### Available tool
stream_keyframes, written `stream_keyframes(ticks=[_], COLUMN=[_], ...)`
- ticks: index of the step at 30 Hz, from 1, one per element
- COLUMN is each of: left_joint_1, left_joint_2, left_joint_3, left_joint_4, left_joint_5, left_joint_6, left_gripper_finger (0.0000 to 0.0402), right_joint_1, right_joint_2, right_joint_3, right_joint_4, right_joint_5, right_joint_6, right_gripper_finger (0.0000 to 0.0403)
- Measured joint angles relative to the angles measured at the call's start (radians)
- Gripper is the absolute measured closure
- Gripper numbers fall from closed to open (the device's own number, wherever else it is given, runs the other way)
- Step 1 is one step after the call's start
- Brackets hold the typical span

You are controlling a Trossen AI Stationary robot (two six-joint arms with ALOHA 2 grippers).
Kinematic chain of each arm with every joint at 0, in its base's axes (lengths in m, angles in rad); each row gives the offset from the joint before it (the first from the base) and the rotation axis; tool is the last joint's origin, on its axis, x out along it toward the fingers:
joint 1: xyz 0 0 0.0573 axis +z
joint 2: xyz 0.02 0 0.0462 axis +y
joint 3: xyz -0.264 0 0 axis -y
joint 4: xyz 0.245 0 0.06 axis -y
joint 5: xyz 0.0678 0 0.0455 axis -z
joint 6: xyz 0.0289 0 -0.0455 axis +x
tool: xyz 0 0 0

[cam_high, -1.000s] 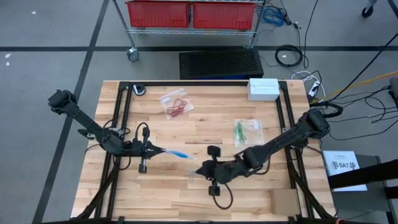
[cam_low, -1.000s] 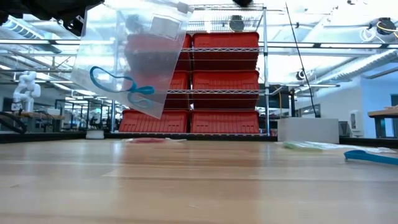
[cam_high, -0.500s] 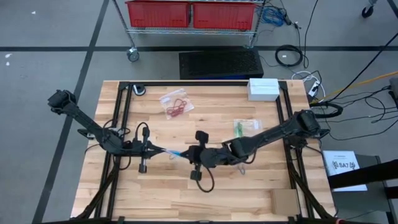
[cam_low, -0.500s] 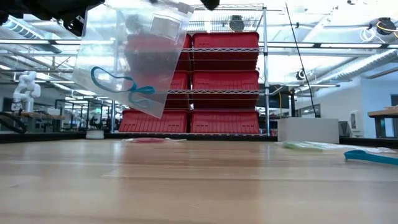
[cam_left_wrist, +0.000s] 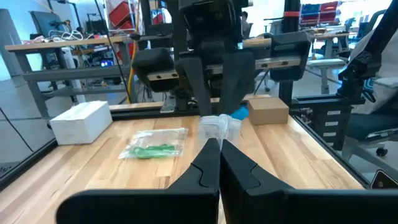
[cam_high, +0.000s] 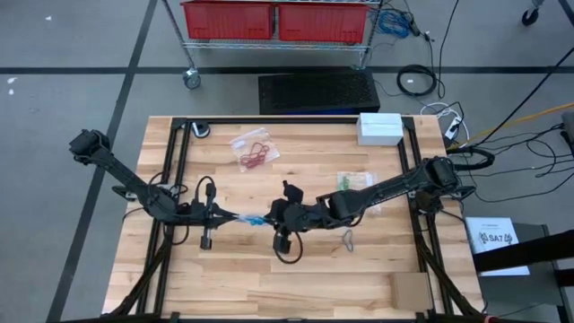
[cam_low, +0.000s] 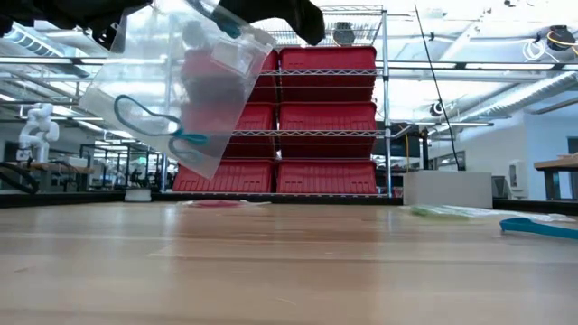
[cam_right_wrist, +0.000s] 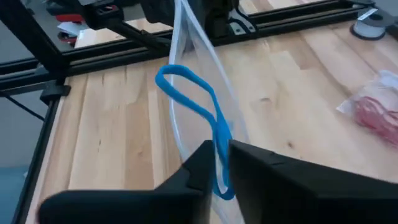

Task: Sort rubber bands
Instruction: Put the left blue rubber band into the zip bag, then put the blue rubber band into the zip bag

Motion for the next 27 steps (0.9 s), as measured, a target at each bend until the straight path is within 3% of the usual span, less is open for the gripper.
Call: stream_keyframes(ticks=[9, 14, 21, 27], left_joint_1=[0.000, 0.000, 0.000, -0.001], left_joint_2=[0.000, 0.000, 0.000, 0.000], left_joint_3=[0.000, 0.000, 0.000, 0.000], left_joint_4=[0.000, 0.000, -0.002, -0.003], left_joint_5=[0.000, 0.000, 0.000, 0.000], left_joint_6=[-0.002, -0.003, 0.001, 0.001], left_gripper_finger=[0.0401, 0.0401, 0.0401, 0.0401], right_joint_1=[0.002, 0.002, 0.039, 0.144], right_joint_2=[-0.010, -0.019, -0.020, -0.021], right_joint_3=[0.000, 0.061, 0.208, 0.234], right_joint_4=[0.011, -0.073, -0.395, -0.796], right_joint_5=[-0.029, -0.052, -0.044, 0.007], right_joint_6=[0.005, 0.001, 0.012, 0.274], right_gripper_finger=[0.0276, 0.0237, 0.0225, 0.0217])
